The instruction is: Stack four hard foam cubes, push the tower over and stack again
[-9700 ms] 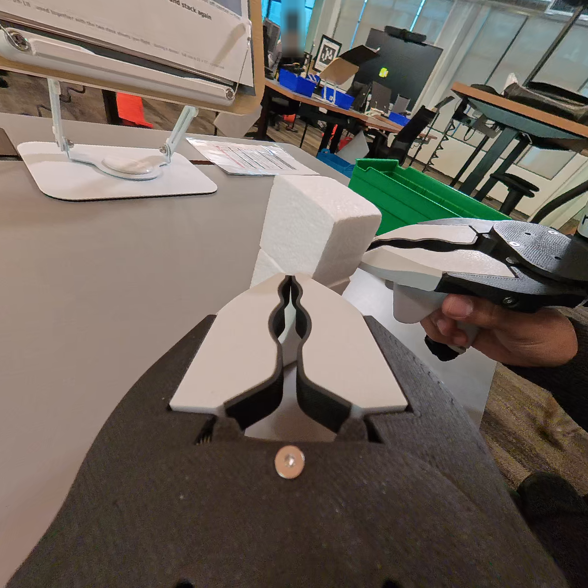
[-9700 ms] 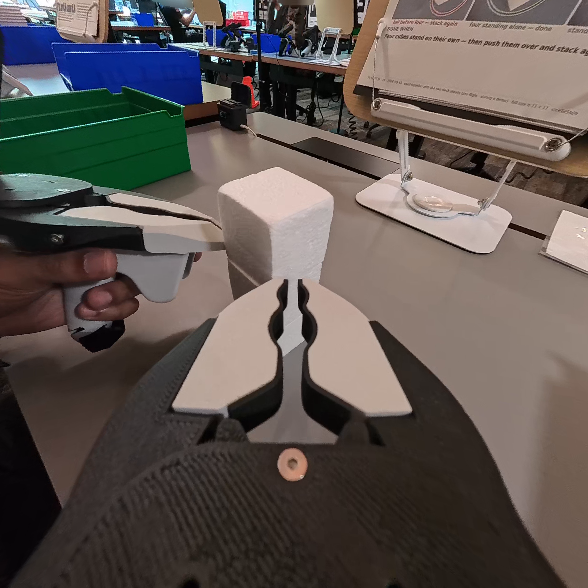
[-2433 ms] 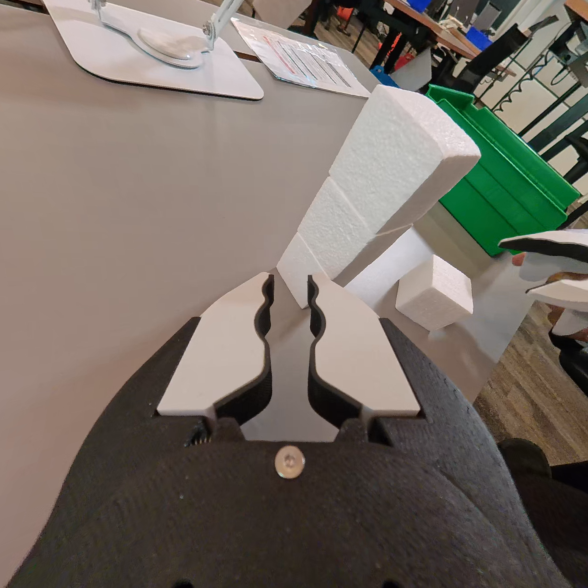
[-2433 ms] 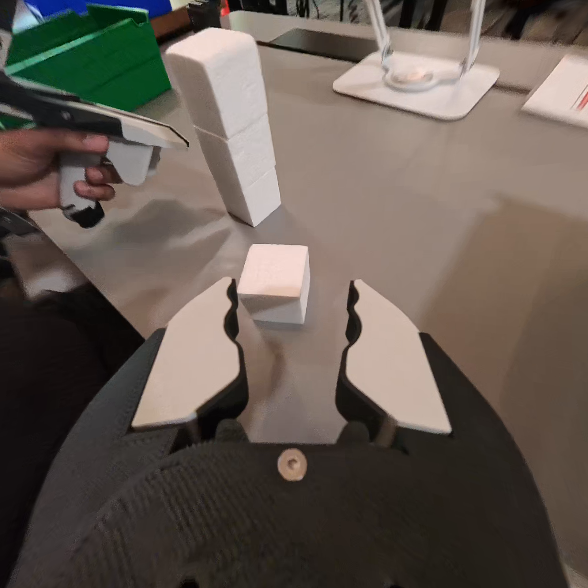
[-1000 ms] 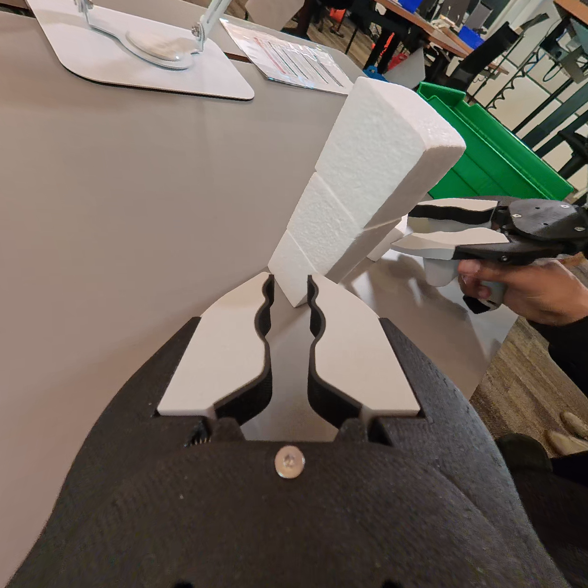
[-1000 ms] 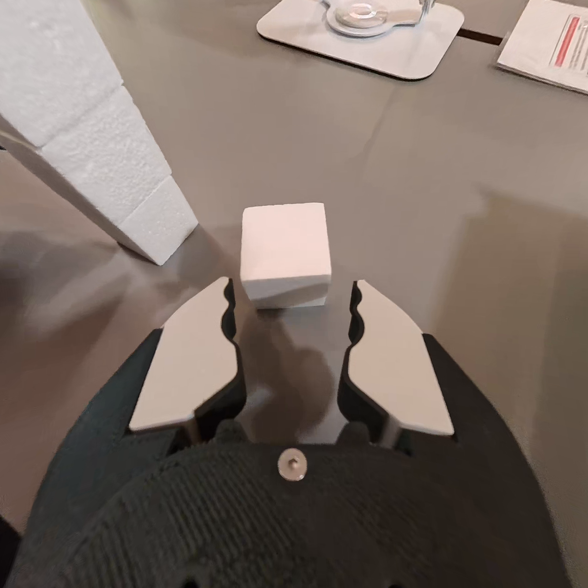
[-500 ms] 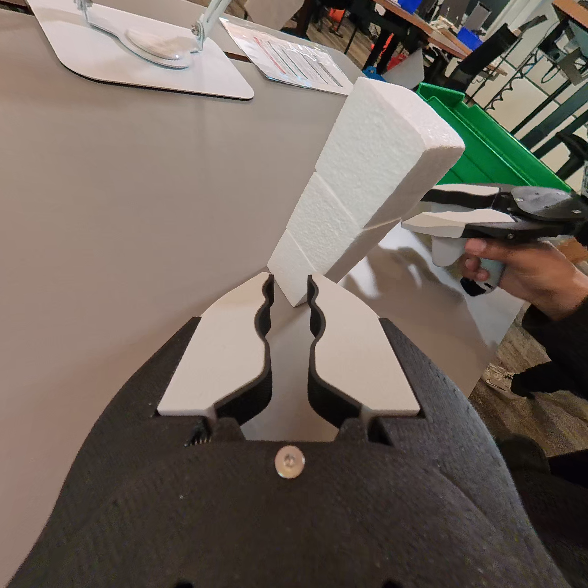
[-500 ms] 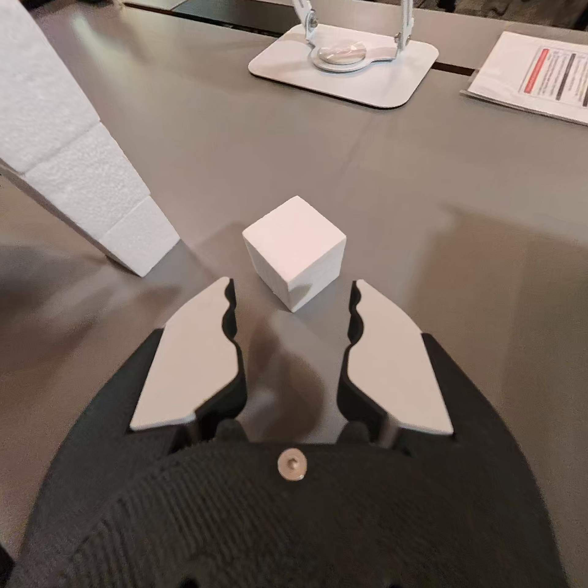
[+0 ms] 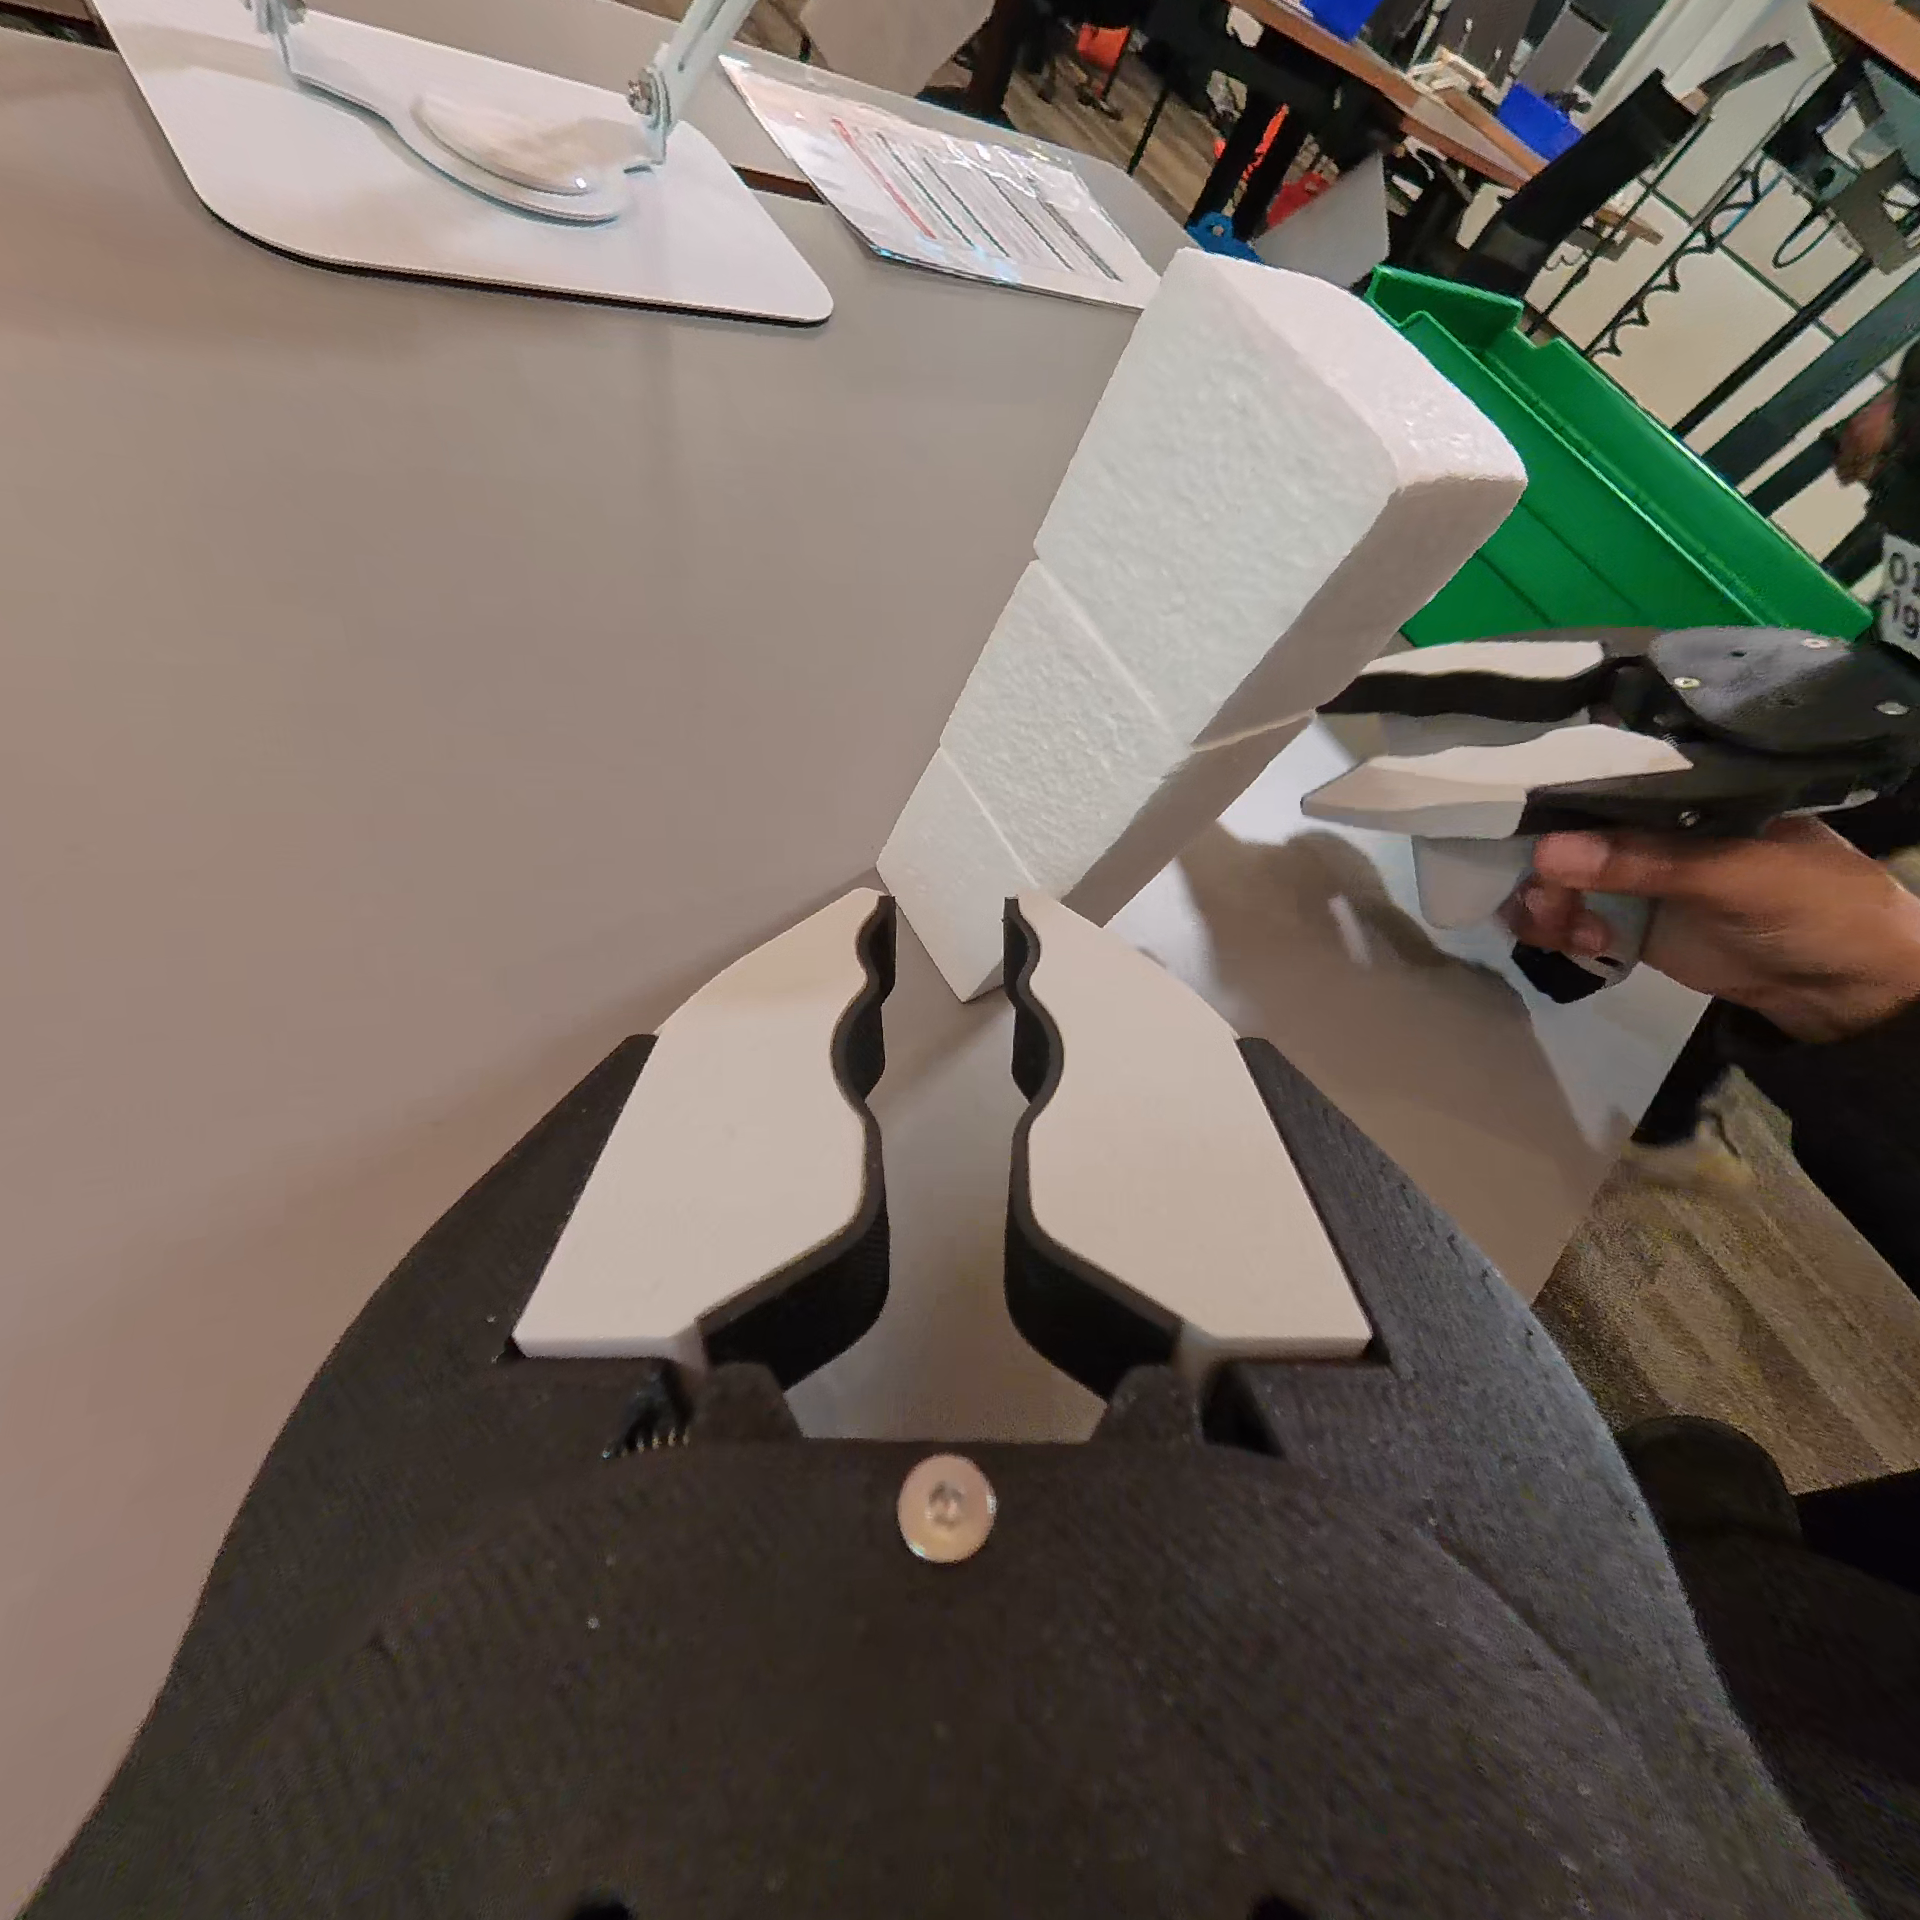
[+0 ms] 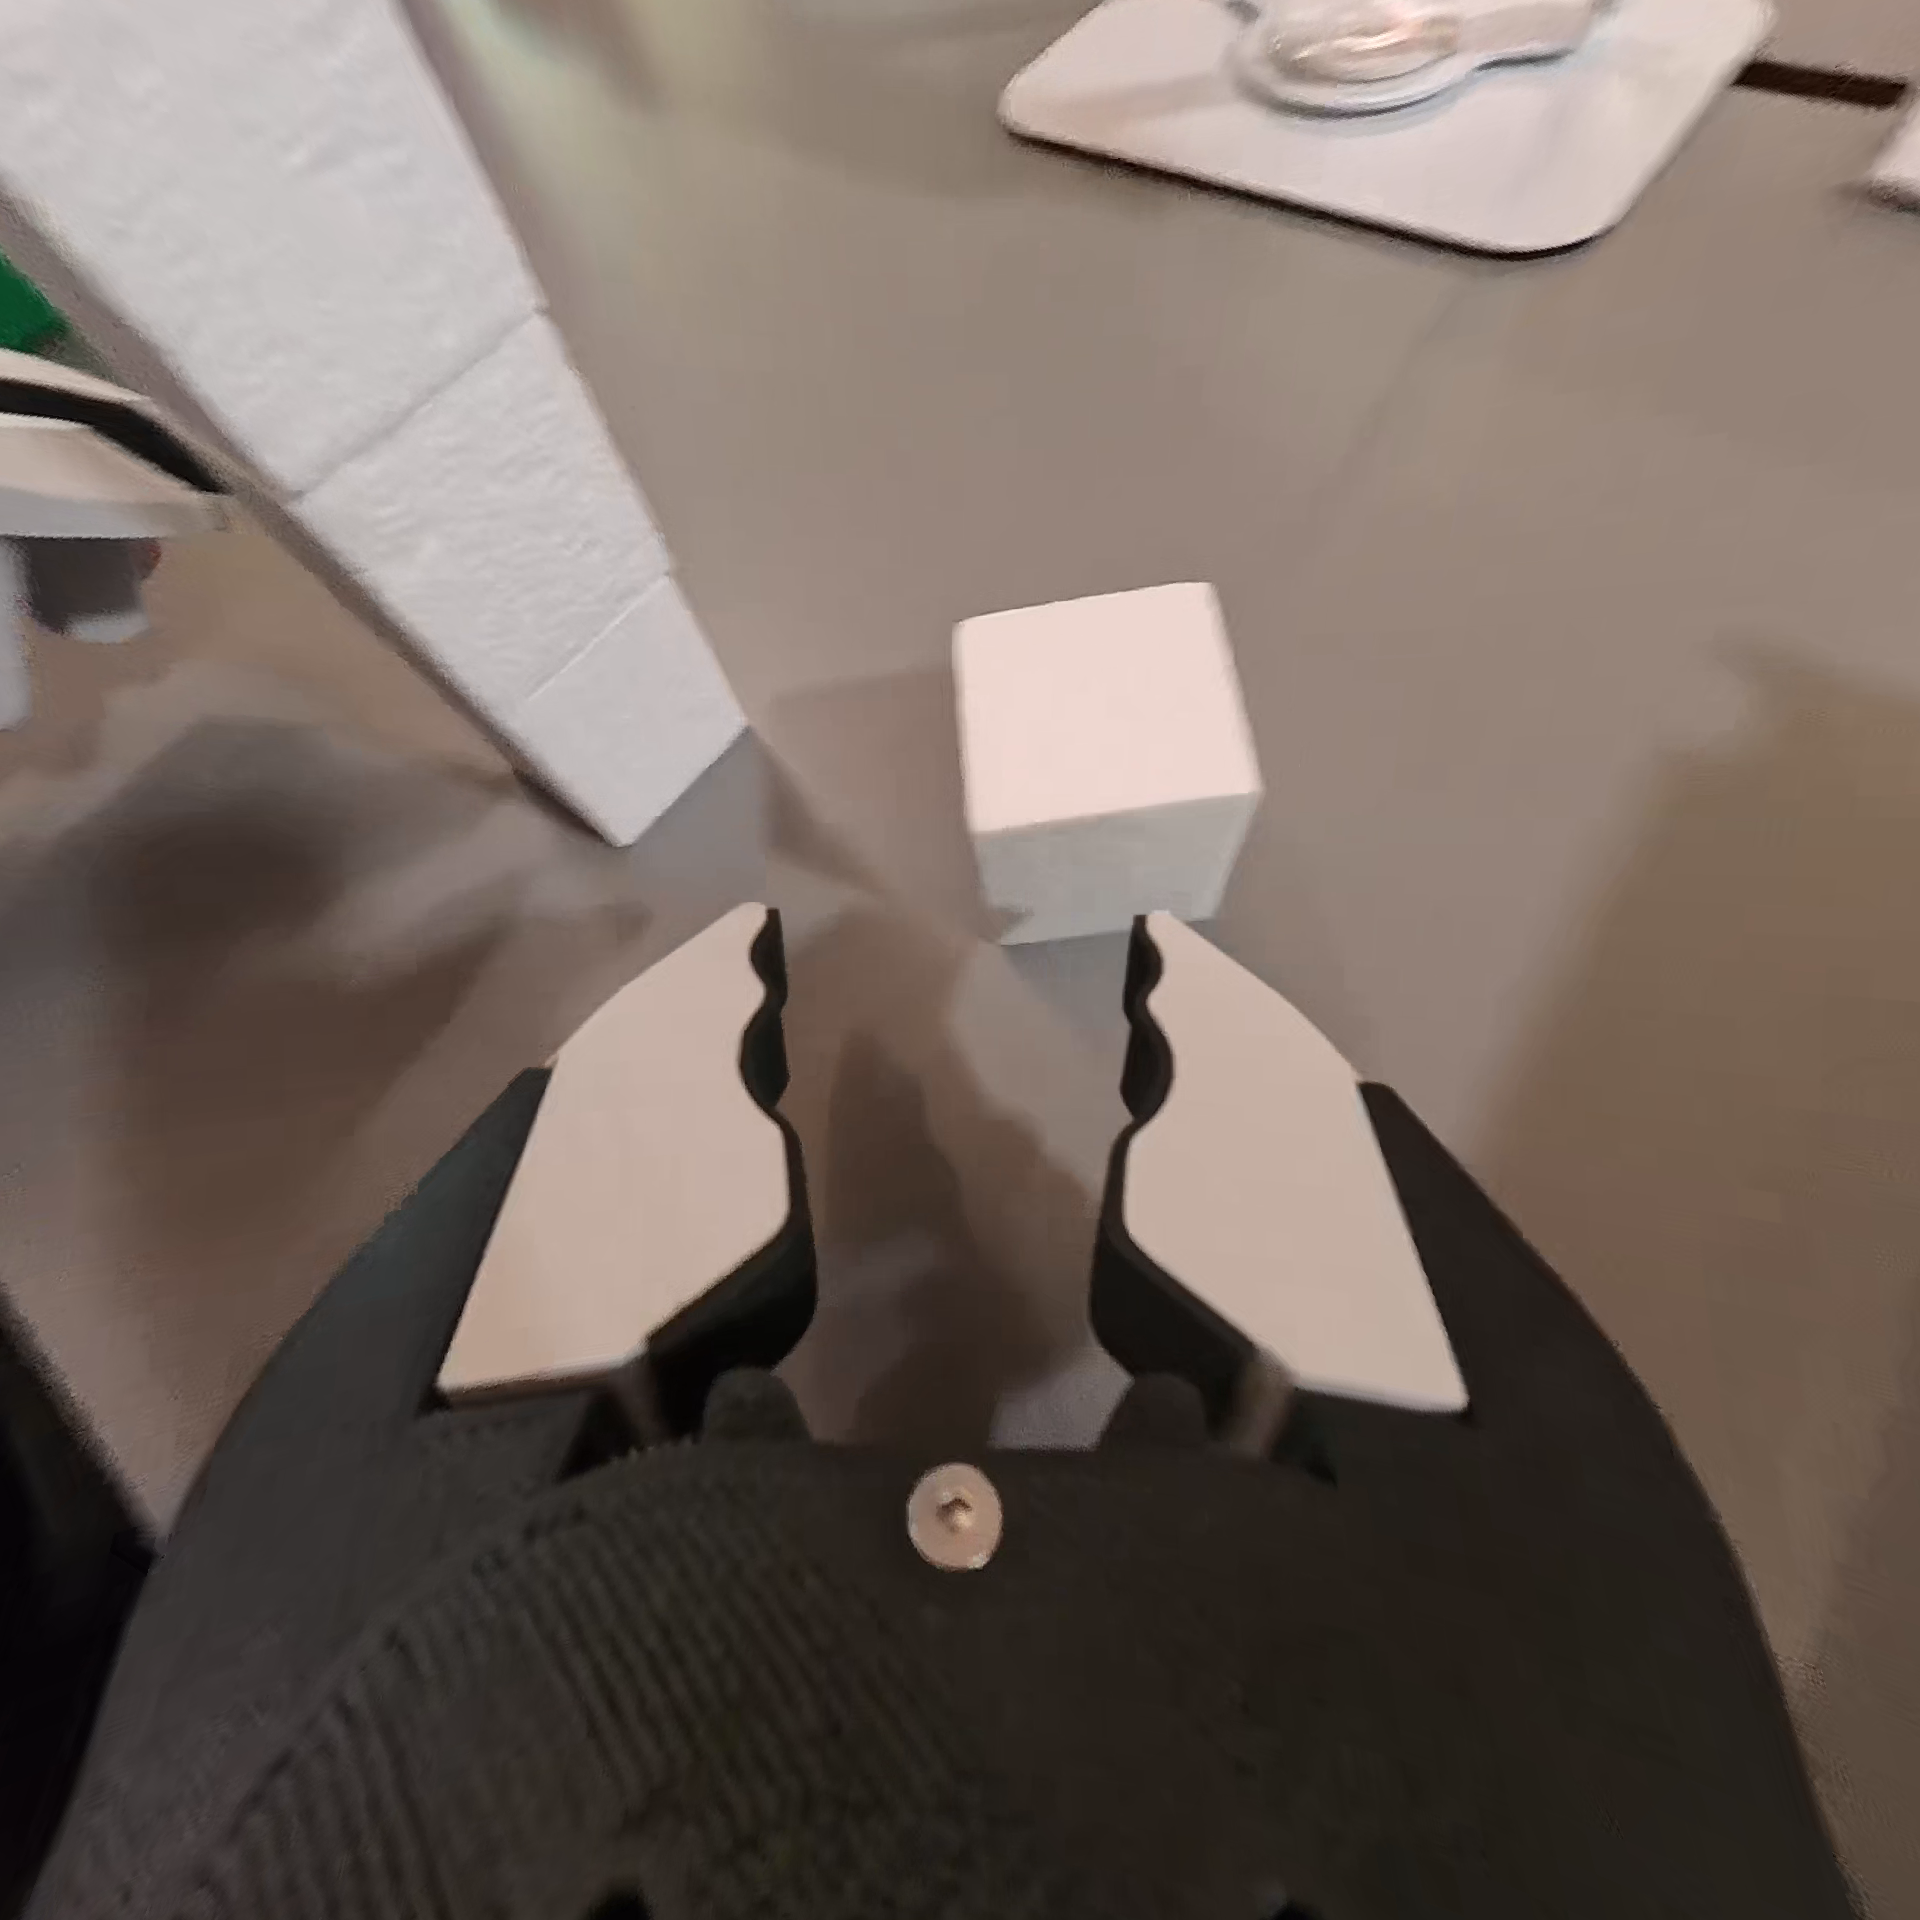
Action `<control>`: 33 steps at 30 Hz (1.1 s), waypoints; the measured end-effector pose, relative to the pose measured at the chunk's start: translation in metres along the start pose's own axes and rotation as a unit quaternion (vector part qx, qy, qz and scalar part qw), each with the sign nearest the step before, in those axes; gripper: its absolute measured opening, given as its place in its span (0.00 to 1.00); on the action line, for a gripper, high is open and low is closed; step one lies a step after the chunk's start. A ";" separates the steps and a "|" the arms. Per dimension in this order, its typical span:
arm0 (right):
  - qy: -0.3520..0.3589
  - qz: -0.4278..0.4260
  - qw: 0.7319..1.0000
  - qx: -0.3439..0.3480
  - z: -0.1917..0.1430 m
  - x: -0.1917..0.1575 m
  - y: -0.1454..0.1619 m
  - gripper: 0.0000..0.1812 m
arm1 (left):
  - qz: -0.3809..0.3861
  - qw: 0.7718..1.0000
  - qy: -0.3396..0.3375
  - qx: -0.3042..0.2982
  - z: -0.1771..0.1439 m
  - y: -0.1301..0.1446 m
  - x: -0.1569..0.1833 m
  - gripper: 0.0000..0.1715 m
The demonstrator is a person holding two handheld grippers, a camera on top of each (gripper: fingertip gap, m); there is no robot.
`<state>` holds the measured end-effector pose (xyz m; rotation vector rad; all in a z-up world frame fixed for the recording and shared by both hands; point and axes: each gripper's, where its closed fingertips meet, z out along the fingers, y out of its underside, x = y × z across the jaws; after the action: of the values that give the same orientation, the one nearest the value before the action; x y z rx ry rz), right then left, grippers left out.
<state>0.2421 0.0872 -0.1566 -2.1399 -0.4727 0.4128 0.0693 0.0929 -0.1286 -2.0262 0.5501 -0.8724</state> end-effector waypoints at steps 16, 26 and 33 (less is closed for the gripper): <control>0.023 -0.035 0.999 -0.030 0.023 0.036 -0.003 0.27 | -0.006 1.000 0.006 -0.004 0.002 0.002 0.002 0.12; 0.028 -0.080 0.996 -0.016 0.020 0.038 -0.007 0.40 | -0.007 1.000 0.006 -0.004 0.002 0.002 0.001 0.12; -0.044 -0.137 0.988 -0.047 0.031 0.043 -0.006 0.47 | -0.009 1.000 0.006 -0.006 0.002 0.002 0.000 0.12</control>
<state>0.2643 0.1325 -0.1745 -2.1128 -0.8409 0.3352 0.0705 0.0925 -0.1310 -2.0401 0.5456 -0.8940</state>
